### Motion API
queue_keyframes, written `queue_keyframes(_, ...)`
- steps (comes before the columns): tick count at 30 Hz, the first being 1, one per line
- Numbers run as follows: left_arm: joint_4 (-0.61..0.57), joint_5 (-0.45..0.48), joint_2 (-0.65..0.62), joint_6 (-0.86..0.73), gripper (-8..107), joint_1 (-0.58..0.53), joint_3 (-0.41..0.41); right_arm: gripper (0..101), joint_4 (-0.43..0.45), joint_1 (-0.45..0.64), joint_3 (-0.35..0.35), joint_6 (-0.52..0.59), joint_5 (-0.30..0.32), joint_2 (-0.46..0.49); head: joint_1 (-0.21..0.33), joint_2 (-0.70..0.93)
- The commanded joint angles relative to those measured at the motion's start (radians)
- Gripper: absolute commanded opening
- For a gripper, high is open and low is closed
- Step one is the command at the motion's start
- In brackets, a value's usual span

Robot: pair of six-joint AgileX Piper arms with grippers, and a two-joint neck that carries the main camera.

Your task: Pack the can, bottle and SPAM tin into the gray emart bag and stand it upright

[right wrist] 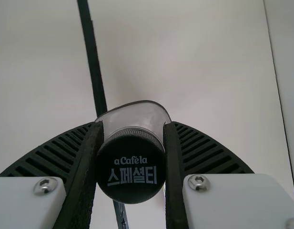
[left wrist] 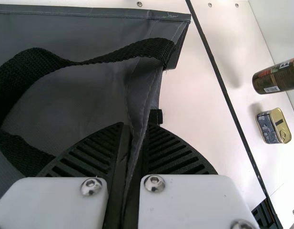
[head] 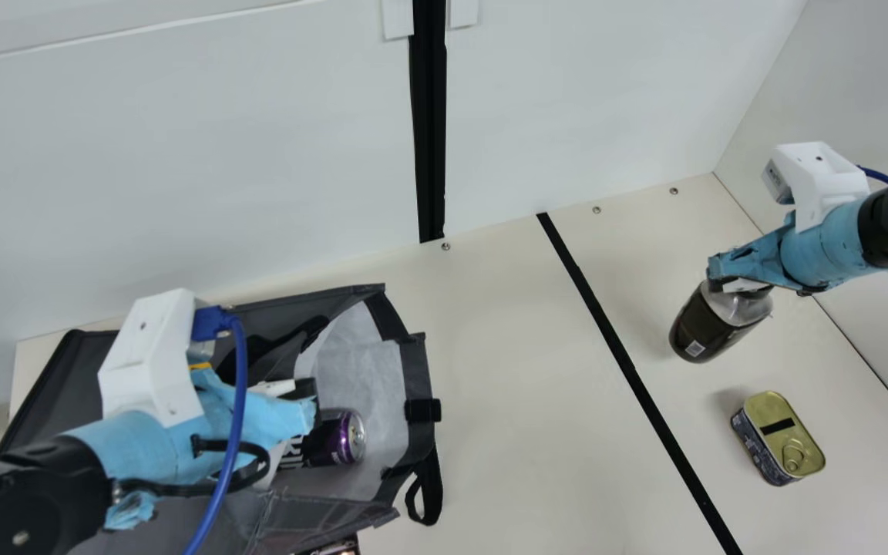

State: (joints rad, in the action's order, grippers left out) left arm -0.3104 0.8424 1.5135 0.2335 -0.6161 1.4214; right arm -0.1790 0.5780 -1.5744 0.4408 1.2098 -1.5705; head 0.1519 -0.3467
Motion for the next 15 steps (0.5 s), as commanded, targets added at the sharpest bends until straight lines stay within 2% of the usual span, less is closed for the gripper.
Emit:
queue_keyframes(1, 0.000, 0.000, 0.000, 0.000, -8, 0.000, 0.000, 0, 0.001, -0.012, 0.003, 0.013, 0.003, 0.016, 0.023, -0.002)
queue_keyframes(15, 0.000, 0.000, 0.000, 0.000, -8, 0.000, 0.000, 0, 0.031, -0.132, 0.105, 0.076, 0.010, 0.138, 0.023, -0.002)
